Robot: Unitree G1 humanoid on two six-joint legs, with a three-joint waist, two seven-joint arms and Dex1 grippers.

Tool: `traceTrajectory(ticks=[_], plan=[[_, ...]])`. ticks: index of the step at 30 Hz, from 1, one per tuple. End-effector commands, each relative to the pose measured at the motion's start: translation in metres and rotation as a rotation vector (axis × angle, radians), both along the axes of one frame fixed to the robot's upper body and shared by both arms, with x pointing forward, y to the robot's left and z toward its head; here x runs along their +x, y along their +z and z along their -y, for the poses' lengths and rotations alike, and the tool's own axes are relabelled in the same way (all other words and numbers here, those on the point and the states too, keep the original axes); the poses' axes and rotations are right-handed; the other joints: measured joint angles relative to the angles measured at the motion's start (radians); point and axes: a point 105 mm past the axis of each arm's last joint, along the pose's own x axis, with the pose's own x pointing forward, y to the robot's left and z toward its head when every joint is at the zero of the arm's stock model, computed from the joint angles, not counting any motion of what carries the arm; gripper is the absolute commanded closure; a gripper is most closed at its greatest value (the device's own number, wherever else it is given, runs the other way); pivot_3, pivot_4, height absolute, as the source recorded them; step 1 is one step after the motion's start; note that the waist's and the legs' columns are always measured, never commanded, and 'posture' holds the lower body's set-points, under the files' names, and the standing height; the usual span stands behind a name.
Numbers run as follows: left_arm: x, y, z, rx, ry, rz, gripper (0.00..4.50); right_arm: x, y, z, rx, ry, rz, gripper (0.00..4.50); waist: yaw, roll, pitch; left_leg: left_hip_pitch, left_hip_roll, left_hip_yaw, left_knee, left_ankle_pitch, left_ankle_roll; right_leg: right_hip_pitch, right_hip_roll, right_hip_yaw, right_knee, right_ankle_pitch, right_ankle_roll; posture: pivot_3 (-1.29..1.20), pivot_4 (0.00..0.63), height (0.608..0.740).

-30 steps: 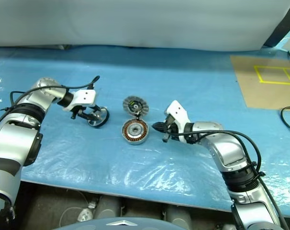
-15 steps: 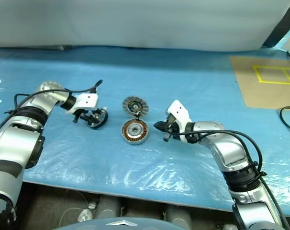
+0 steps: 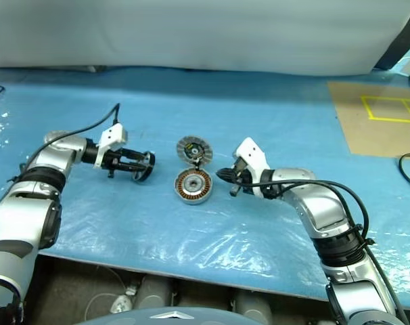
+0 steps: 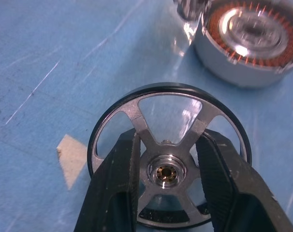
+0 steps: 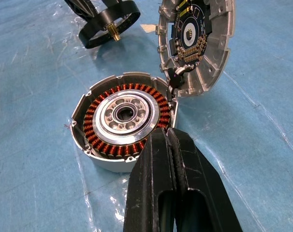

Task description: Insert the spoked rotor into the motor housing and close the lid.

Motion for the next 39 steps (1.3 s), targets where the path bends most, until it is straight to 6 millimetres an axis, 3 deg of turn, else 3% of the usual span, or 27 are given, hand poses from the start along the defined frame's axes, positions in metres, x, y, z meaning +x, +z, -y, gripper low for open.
traceTrajectory(ticks=[1, 8, 12, 23, 32, 39], plan=[[-0.011, 0.027, 0.003, -0.139, -0.021, 0.033, 3.01, 0.002, 0.009, -0.002, 0.018, 0.016, 0.036, 4.50, -0.002, 0.000, 0.000, -0.001, 0.000, 0.000, 0.000, 0.000, 0.000, -0.001, 0.000, 0.000, 0.000, 0.000, 0.000, 0.00, 0.150, 0.740], [-0.036, 0.056, 0.062, -0.315, -0.099, 0.073, 3.01, 0.009, 0.012, -0.005, 0.027, 0.021, 0.045, 4.50, -0.003, 0.000, 0.000, -0.013, 0.000, 0.005, 0.002, 0.000, 0.000, -0.011, 0.000, -0.002, 0.001, 0.002, 0.003, 0.00, 0.150, 0.740], [-0.040, 0.062, 0.086, -0.301, -0.164, 0.061, 3.01, 0.011, 0.012, -0.006, 0.028, 0.024, 0.048, 4.50, -0.008, 0.000, 0.000, -0.012, 0.001, 0.005, 0.002, 0.000, 0.000, -0.011, 0.001, -0.002, 0.001, 0.000, 0.000, 0.00, 0.150, 0.740], [-0.030, 0.043, 0.093, -0.049, -0.305, 0.052, 3.01, 0.006, 0.010, 0.000, 0.038, -0.030, 0.059, 4.50, -0.009, 0.000, 0.000, -0.012, 0.001, 0.005, 0.002, 0.001, 0.002, -0.011, 0.002, -0.001, 0.000, 0.003, 0.004, 0.00, 0.150, 0.740], [-0.028, 0.035, 0.105, -0.038, -0.374, 0.036, 3.01, 0.002, 0.008, 0.006, 0.040, -0.071, 0.055, 4.50, -0.009, 0.000, 0.000, -0.012, 0.001, 0.005, 0.002, 0.000, 0.001, -0.011, 0.002, -0.001, 0.000, 0.003, 0.004, 0.00, 0.150, 0.740], [-0.027, 0.025, 0.100, 0.009, -0.381, 0.032, 3.01, 0.001, 0.006, 0.007, 0.037, -0.081, 0.051, 4.50, -0.010, 0.000, 0.000, -0.012, 0.001, 0.005, 0.002, 0.000, 0.001, -0.011, 0.001, -0.001, 0.001, 0.003, 0.004, 0.00, 0.150, 0.740]])
